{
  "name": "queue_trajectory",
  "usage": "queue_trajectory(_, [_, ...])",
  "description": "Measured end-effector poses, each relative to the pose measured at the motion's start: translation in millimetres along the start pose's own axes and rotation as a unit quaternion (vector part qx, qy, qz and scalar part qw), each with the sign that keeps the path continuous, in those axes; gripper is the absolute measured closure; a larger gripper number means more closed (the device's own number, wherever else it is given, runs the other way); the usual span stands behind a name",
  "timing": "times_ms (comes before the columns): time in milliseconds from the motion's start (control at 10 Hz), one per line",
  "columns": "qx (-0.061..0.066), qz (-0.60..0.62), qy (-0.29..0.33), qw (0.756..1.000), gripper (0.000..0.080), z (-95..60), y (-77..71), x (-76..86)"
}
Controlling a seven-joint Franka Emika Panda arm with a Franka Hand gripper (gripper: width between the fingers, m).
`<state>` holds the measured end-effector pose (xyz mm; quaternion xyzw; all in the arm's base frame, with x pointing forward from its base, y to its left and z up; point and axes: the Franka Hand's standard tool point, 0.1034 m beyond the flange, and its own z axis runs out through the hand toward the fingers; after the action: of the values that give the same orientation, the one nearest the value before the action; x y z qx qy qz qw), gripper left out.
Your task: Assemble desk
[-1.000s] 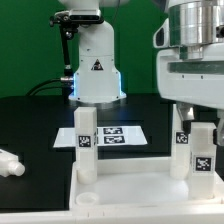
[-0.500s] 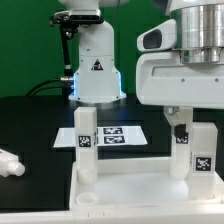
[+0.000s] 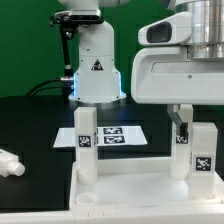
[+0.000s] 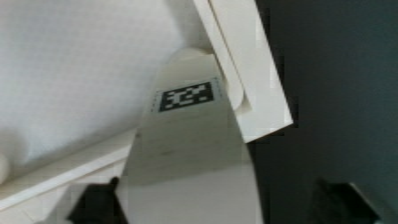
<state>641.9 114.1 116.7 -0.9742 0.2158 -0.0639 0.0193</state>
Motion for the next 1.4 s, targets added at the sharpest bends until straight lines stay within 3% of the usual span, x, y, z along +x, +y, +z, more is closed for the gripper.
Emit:
queue_trajectory(100, [0.0, 0.04, 0.0, 0.999, 0.0516, 0.0, 0.0, 0.0])
queue_trajectory(300, [0.001, 0.146, 0.0, 0.989, 0.0514, -0.4, 5.5, 3.4])
queue_trajectory(400, [0.0, 0.226, -0.001, 0.974, 0.0514, 0.5, 6.5, 2.4])
queue_trajectory(600, [0.0, 0.396, -0.015, 0.918, 0.0514, 0.8, 9.4, 1.2])
queue_trajectory(900, [-0.002, 0.467, -0.016, 0.884, 0.0514, 1.0, 9.5, 0.5])
queue_trajectory(1000, [-0.003, 0.507, -0.016, 0.862, 0.0514, 0.9, 10.2, 0.7])
queue_trajectory(1100, [-0.001, 0.593, -0.025, 0.805, 0.0514, 0.9, 11.8, 0.7])
queue_trajectory(1300, [0.018, 0.713, -0.035, 0.7, 0.0514, 1.7, 11.0, 2.6])
queue_trajectory(1400, [0.018, 0.724, -0.032, 0.689, 0.0514, 1.6, 13.7, 3.8])
